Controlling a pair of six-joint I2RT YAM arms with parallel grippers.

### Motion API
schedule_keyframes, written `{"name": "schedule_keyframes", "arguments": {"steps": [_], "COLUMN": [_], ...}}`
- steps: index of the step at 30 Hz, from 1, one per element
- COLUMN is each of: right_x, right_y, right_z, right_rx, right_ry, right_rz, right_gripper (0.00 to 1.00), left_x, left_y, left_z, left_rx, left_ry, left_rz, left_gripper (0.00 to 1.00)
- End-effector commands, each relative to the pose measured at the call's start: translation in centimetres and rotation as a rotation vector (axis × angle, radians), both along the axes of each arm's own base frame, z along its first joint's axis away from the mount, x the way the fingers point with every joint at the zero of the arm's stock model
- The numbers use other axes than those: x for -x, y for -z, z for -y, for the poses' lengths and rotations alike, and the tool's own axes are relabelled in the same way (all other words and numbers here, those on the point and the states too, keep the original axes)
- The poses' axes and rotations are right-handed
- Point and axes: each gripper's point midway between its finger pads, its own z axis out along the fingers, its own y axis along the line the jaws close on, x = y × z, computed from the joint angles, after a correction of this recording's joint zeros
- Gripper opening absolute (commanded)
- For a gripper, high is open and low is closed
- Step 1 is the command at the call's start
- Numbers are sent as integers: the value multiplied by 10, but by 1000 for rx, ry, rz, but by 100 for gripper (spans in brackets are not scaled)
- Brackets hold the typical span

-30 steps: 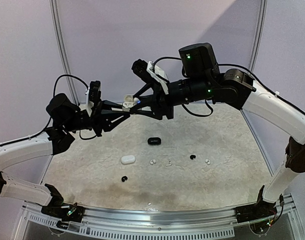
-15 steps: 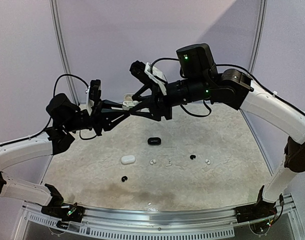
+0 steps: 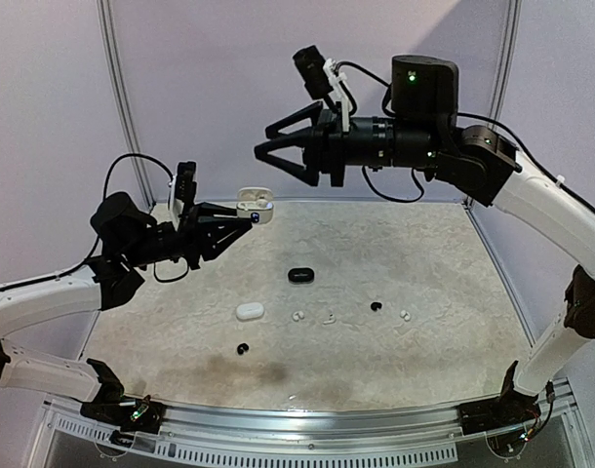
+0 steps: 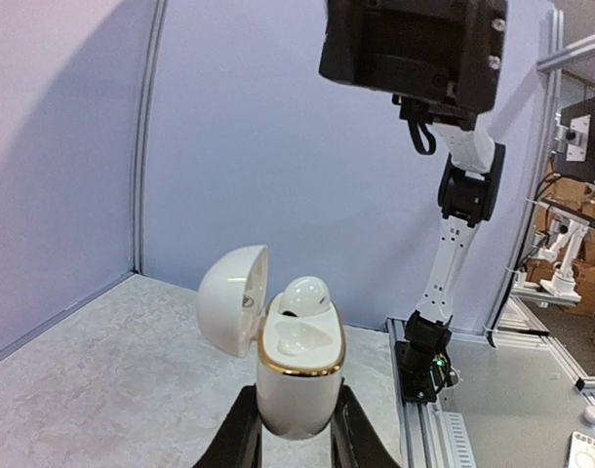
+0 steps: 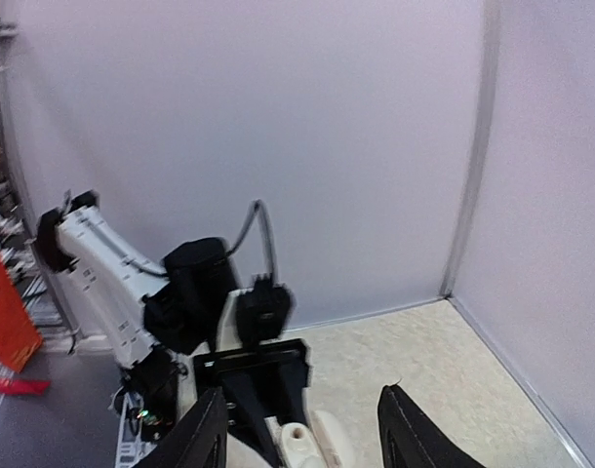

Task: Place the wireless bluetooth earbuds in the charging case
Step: Insert the right earbud into the right side groove of the charging case, then rotate the left earbud at the center of the board.

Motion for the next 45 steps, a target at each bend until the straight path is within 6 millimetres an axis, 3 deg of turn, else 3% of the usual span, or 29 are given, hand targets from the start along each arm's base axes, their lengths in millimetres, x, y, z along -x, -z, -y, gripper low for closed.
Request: {"name": "schedule_keyframes", "arguments": {"steps": [1,2,4,6,9,13,18,23,27,32,38,43,45], "right_x": [-75,-96,-122,-134,-141,-145,-140,-121,-107,-83,-56,-57,-61], "right_y": [-8,6,55,100,151,215,277,331,364,394,398,407,420], "right_z": [51,67,100,115,126,126,111,76,77,74,74,83,86], "right_rx": [-86,-63,62,186,290,430,570,675,791,932,960,1056,1113], "right_ry": [439,594,863,1014,1122,1193,1155,882,709,456,57,-94,-132], "right_rz": [-220,-261,-350,-411,-530,-643,-730,-775,-757,-645,-311,-63,-6], "right_gripper": [53,53,51,51,51,51,45,37,36,46,57,62,62], "left_x": [-13,-17,-26,-33,-40,-40,-33,-31,-30,-29,-27,-27,-27], "left_y": [7,8,12,20,29,32,33,35,35,36,35,34,34], "left_z": [-10,-13,-20,-27,-36,-42,-44,-47,-46,-44,-40,-38,-38], "left_rx": [15,20,18,-5,-43,-49,-39,-44,-48,-55,-67,-80,-85], "left_ry": [-114,-149,-223,-295,-378,-408,-392,-399,-391,-379,-357,-348,-345], "left_rz": [-59,-63,-63,-41,-10,9,18,22,26,31,46,61,64], "left_gripper": [0,0,0,0,0,0,0,0,0,0,0,0,0]}}
